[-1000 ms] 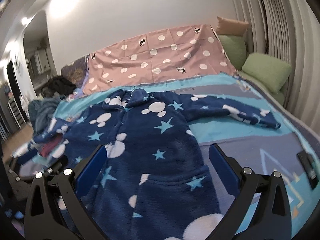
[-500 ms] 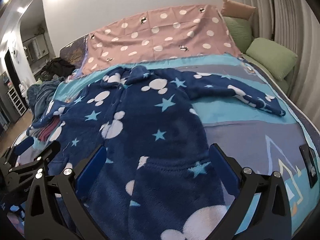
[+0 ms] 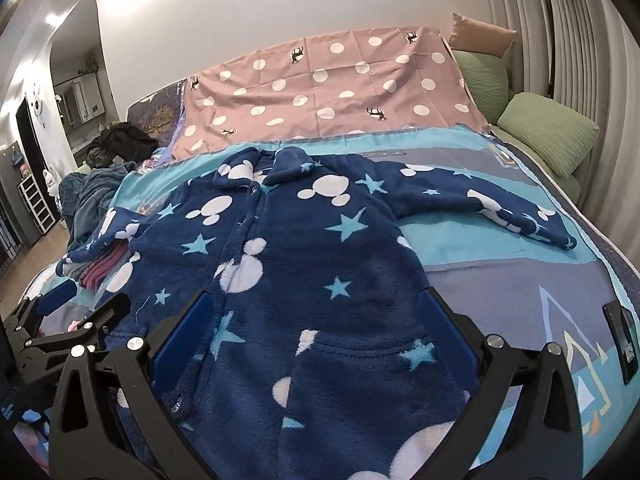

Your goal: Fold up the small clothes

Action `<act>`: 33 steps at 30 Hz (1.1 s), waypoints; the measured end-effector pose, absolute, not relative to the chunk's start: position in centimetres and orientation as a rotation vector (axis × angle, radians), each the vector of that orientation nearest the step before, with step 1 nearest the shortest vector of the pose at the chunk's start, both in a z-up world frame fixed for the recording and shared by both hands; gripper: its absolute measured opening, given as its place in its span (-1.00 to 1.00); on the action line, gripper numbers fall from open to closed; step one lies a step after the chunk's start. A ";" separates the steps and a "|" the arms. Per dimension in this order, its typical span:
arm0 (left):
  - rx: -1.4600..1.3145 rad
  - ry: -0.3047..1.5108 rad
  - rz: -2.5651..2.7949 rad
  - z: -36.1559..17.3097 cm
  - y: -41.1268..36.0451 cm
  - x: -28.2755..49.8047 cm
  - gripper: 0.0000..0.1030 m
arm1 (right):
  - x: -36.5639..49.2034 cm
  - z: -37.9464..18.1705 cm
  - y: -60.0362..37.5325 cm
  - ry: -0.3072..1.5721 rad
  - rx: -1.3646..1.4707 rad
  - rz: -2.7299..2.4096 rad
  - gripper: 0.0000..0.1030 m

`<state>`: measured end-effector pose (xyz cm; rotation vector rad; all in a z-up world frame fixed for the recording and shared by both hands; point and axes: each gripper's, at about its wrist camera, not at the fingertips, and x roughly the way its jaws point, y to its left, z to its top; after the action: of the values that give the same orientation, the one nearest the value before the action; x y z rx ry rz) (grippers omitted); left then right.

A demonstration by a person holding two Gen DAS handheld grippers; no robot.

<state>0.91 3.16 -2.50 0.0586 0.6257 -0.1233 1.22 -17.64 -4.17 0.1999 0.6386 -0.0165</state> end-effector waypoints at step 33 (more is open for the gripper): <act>-1.182 0.678 0.332 -12.4 49.2 15.9 0.60 | 7.0 -6.7 -15.4 0.756 0.183 -0.057 0.97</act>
<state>15.91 49.25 -12.43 -1.1816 0.6780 0.3320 6.95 -15.39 -6.67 0.1831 0.7558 -0.0572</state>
